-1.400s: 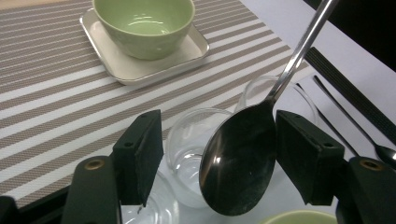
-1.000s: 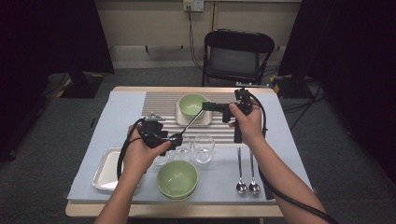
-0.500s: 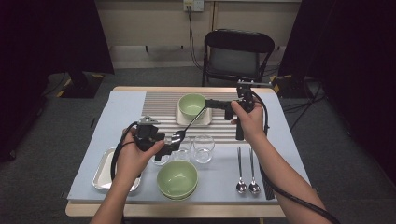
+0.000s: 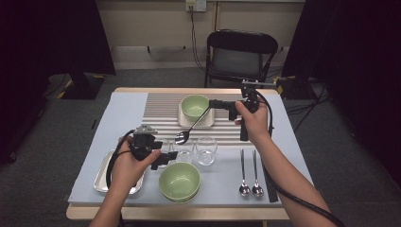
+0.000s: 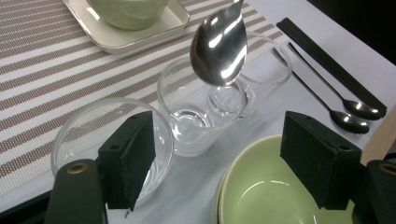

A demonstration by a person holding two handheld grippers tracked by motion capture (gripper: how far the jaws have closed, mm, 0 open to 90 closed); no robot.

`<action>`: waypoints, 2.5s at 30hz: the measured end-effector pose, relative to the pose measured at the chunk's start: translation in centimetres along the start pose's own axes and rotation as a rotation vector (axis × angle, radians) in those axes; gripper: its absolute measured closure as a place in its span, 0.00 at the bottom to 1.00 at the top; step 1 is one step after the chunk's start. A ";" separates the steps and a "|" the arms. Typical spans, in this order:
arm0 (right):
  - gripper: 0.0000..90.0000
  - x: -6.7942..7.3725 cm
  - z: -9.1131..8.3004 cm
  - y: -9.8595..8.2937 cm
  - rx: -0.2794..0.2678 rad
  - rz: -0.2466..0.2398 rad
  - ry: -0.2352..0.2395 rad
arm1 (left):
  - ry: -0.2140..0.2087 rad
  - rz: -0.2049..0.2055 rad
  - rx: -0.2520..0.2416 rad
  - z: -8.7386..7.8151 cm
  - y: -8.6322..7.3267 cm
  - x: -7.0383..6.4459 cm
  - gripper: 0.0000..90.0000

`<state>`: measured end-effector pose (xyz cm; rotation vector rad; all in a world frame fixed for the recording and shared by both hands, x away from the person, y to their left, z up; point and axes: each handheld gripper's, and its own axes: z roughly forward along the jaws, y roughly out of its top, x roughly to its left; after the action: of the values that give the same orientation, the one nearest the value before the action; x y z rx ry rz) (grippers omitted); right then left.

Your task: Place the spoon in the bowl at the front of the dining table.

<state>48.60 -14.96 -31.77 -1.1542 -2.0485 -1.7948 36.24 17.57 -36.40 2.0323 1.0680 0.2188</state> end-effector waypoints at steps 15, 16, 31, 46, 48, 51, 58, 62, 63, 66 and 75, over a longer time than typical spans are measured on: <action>1.00 -0.6 0.0 0.1 -0.003 0.007 -0.020 | -0.016 -0.028 0.027 0.0 -2.1 0.7 0.29; 1.00 -0.6 0.0 0.1 -0.003 0.008 -0.020 | -0.018 -0.027 0.027 0.0 -2.2 0.7 0.29; 1.00 -0.7 0.3 0.6 -0.003 0.002 -0.050 | -0.013 -0.031 0.043 0.2 -3.5 1.0 0.29; 1.00 -1.1 0.4 0.9 -0.011 0.008 -0.070 | -0.006 -0.028 0.045 -0.1 -3.9 0.7 0.29; 1.00 -1.1 0.4 0.9 -0.012 0.009 -0.068 | -0.005 -0.031 0.045 -0.2 -4.0 0.7 0.29; 1.00 -1.1 0.4 0.9 -0.012 0.002 -0.070 | -0.004 -0.022 0.052 -0.3 -4.2 0.6 0.29; 1.00 -1.2 0.4 1.0 -0.010 0.002 -0.076 | -0.004 -0.022 0.064 -0.1 -4.7 0.6 0.29; 1.00 -1.2 0.4 1.0 -0.010 0.001 -0.080 | -0.003 -0.015 0.079 0.1 -5.0 0.6 0.29; 1.00 -1.2 0.4 1.0 -0.010 0.006 -0.078 | 0.000 -0.011 0.081 0.1 -5.0 0.6 0.29; 1.00 -1.3 0.5 1.1 -0.015 0.006 -0.083 | -0.005 -0.033 0.076 0.1 -5.2 0.6 0.29; 1.00 -1.5 1.1 1.0 -0.018 -0.006 -0.096 | -0.007 -0.024 0.083 0.0 -5.3 0.5 0.29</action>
<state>50.68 -14.60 -32.20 -1.2636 -2.0942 -1.7971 33.35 19.62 -40.32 2.0911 1.1128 0.1574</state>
